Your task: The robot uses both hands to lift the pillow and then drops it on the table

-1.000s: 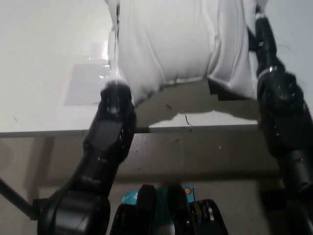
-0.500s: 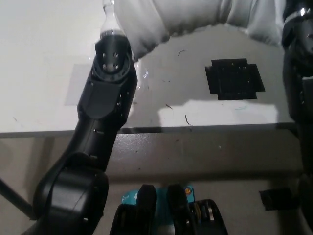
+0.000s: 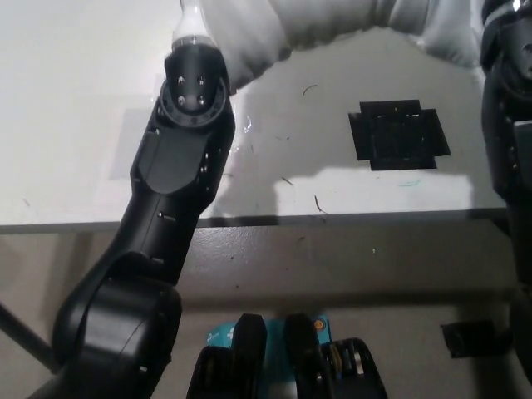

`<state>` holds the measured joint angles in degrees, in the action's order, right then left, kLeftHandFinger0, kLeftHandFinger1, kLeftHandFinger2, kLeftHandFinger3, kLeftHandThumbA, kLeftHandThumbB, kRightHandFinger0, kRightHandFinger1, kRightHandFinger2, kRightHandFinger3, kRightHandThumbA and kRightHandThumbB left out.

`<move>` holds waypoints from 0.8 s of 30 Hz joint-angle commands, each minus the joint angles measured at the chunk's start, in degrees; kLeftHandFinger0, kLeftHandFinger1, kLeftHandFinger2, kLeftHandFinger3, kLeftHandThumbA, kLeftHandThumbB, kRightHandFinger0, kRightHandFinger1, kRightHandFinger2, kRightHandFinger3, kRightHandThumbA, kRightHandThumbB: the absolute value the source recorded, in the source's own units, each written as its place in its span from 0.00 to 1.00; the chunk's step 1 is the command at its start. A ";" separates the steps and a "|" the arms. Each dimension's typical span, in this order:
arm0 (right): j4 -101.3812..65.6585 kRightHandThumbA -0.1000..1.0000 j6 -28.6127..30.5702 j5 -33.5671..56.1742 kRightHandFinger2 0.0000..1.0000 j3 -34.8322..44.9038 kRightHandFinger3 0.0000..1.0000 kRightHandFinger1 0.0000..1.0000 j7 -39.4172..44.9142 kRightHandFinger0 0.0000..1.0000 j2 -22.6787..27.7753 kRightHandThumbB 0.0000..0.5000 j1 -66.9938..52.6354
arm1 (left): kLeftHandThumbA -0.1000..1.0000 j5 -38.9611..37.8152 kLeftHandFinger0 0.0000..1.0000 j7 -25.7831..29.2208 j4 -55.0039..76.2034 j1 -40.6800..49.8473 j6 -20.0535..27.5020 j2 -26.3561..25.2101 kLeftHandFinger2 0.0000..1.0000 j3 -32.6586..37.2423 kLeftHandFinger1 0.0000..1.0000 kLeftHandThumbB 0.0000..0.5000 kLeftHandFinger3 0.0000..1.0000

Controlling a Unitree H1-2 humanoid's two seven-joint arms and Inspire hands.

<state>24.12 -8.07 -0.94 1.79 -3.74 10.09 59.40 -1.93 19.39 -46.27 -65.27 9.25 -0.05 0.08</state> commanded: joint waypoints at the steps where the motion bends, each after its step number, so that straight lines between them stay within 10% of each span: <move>1: 6.23 1.00 6.72 -1.11 1.00 -4.22 1.00 1.00 3.92 1.00 -3.22 0.84 -0.32 | 1.00 1.67 1.00 -2.91 -2.43 -0.66 4.42 3.95 1.00 1.98 1.00 0.31 1.00; 21: 22.53 1.00 11.34 0.49 1.00 -3.33 1.00 1.00 4.78 1.00 -7.31 0.82 -9.31 | 1.00 3.03 1.00 -2.64 -16.76 10.68 13.17 3.70 1.00 2.77 1.00 0.17 1.00; 24: 20.82 1.00 11.26 0.35 1.00 -3.65 1.00 1.00 5.13 1.00 -6.88 0.84 -9.81 | 1.00 3.32 1.00 -3.10 -15.91 11.20 12.58 2.88 1.00 3.11 1.00 0.27 1.00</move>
<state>47.53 0.14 -0.78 0.58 -3.18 5.92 48.31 -1.32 19.35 -63.92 -52.13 18.17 0.77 0.99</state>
